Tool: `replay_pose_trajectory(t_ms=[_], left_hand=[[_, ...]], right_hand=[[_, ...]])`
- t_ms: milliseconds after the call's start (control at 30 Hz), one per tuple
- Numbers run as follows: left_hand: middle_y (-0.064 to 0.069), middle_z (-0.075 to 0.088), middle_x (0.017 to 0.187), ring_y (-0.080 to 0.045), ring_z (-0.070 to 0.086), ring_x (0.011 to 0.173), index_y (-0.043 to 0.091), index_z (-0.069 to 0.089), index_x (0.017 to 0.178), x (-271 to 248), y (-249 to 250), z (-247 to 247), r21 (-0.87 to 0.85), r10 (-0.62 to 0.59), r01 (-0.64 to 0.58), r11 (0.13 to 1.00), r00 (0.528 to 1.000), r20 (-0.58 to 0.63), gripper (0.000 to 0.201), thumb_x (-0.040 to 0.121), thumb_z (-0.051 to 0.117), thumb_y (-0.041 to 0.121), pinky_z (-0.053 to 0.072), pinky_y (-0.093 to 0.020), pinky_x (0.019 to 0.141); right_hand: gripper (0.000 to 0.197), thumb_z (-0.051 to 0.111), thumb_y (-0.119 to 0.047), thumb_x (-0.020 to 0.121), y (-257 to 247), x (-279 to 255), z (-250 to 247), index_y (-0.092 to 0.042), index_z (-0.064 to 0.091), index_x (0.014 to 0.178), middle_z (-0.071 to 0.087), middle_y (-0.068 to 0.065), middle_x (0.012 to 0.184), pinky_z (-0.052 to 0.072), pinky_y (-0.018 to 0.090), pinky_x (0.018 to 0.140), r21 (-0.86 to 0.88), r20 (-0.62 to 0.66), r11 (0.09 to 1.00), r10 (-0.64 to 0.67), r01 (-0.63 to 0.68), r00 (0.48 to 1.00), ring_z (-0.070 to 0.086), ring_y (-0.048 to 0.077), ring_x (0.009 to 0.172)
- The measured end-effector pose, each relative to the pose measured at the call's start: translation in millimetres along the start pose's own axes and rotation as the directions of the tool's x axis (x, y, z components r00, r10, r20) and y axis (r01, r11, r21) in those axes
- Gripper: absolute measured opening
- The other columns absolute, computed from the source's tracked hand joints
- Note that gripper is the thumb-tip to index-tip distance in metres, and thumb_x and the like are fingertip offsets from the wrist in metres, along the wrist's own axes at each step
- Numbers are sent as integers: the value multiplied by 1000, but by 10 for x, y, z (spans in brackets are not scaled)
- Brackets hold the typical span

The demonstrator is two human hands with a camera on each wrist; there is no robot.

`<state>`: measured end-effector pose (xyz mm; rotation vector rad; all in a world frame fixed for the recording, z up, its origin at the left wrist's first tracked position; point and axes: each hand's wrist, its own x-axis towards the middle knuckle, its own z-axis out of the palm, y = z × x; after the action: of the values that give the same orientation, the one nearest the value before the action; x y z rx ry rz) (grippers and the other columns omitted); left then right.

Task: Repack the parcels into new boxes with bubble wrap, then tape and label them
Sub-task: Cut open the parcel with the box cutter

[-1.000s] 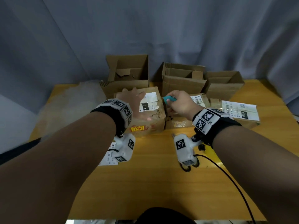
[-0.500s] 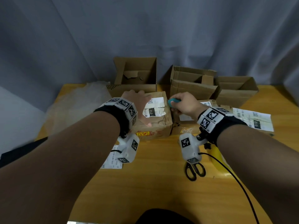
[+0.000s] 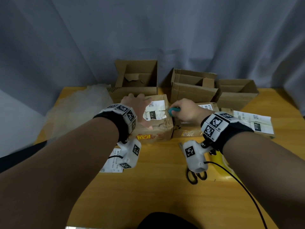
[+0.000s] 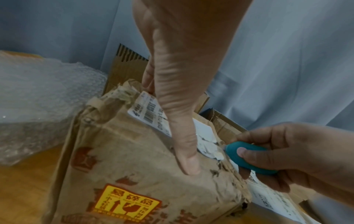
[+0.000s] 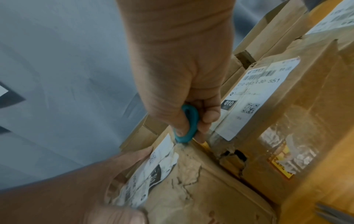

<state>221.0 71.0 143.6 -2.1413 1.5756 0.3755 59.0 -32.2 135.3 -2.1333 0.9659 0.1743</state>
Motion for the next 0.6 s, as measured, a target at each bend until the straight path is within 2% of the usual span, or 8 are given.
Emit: replay_pose_trajectory(t_ms=[67,133,267,333,467,600], left_hand=[[0,32,144,-34,40,123,28,12,149,1,-23,26,3,5,-5,1000,1000,-2,115,60,63,79,40,-44,98],[0,25,150,-34,36,126,27,9,150,-8,-38,48,-3,2,-2,1000,1000,0,113,63,61,78,38,-44,100],[-1,18,154,-37,29,130,26,7,151,-8,-57,65,-28,4,-3,1000,1000,18,113,65,59,78,37,-46,105],[0,17,154,-37,28,131,27,7,151,-6,-56,74,-50,3,-1,999,1000,26,114,65,60,77,38,-47,104],[1,19,152,-35,28,130,28,8,151,-18,-29,88,-64,-17,17,998,1000,4,113,64,62,76,41,-46,101],[2,23,149,-34,30,127,29,10,150,-14,-26,103,-72,-24,23,997,1000,-11,113,62,62,78,43,-47,99]], right_hand=[[32,50,-17,97,-39,20,3,-13,54,129,56,10,126,44,34,93,-116,-45,993,-30,25,999,54,25,114],[32,49,-18,98,-55,31,29,-15,47,130,54,9,126,44,36,93,-117,-85,993,-28,18,996,53,25,114],[20,47,-15,97,-37,-4,68,-19,47,117,59,11,111,50,39,78,-186,-110,978,-112,90,988,58,25,93],[23,47,-11,96,-33,-10,56,-23,48,116,59,9,107,49,38,75,-258,-82,955,-171,145,982,58,26,92],[17,49,-14,96,-26,28,11,-25,52,109,53,2,104,47,34,77,-214,-57,967,-153,138,987,55,20,92],[14,51,-15,96,-26,32,1,-22,55,107,54,1,105,45,33,80,-156,-63,979,-143,132,988,52,17,92]])
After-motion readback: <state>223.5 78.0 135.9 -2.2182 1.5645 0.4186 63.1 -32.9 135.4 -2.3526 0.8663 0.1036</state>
